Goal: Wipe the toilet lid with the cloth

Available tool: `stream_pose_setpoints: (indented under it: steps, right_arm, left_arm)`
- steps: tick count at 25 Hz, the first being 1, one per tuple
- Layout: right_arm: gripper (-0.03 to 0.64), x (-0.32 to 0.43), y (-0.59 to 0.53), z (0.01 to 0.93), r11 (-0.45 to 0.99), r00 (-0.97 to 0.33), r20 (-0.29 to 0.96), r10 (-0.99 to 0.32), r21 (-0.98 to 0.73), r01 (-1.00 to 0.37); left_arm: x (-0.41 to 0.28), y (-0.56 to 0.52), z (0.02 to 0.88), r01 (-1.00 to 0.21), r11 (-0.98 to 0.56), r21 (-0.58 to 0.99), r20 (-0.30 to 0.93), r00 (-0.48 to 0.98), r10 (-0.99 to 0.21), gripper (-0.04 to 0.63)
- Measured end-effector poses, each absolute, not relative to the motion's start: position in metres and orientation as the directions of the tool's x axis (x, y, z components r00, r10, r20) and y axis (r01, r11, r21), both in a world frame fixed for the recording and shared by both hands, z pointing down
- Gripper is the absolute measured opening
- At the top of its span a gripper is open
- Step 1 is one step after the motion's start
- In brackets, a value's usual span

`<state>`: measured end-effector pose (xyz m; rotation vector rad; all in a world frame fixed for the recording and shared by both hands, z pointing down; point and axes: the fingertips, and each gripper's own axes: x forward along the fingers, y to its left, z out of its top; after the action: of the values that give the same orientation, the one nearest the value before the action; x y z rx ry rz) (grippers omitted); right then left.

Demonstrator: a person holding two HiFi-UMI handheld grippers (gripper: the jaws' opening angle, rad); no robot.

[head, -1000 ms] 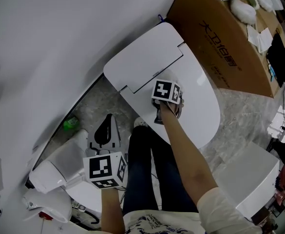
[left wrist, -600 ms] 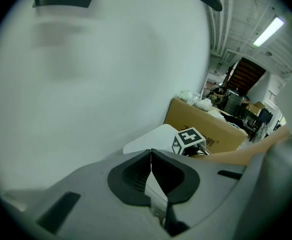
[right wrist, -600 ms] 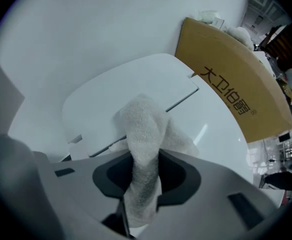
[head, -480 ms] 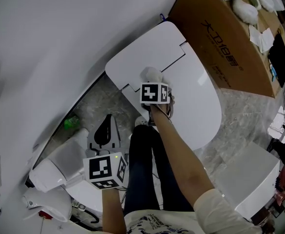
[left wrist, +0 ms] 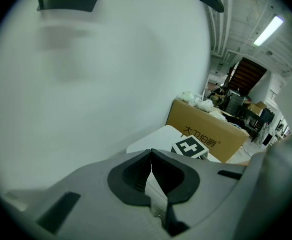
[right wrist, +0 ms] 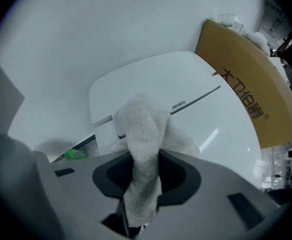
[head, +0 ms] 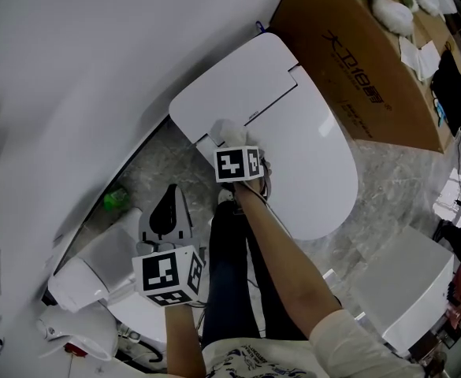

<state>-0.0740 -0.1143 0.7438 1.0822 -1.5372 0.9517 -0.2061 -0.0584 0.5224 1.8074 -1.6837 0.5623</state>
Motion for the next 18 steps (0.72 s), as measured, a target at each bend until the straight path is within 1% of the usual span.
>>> stream_pose_setpoints:
  steps: [7,18]
  right_arm:
    - [0.106,-0.081,-0.079,0.744,0.281,-0.169,0.975,-0.145,-0.123,-0.952]
    - [0.103,-0.044,-0.026,0.748,0.24,-0.167,0.977,-0.135,-0.131,-0.962]
  left_arm:
    - [-0.203,-0.058,0.521,-0.989,-0.031,0.142,0.665,0.119,-0.737,0.009]
    - [-0.17,-0.067,0.518,-0.981,-0.106,0.16,0.658,0.186,-0.73,0.009]
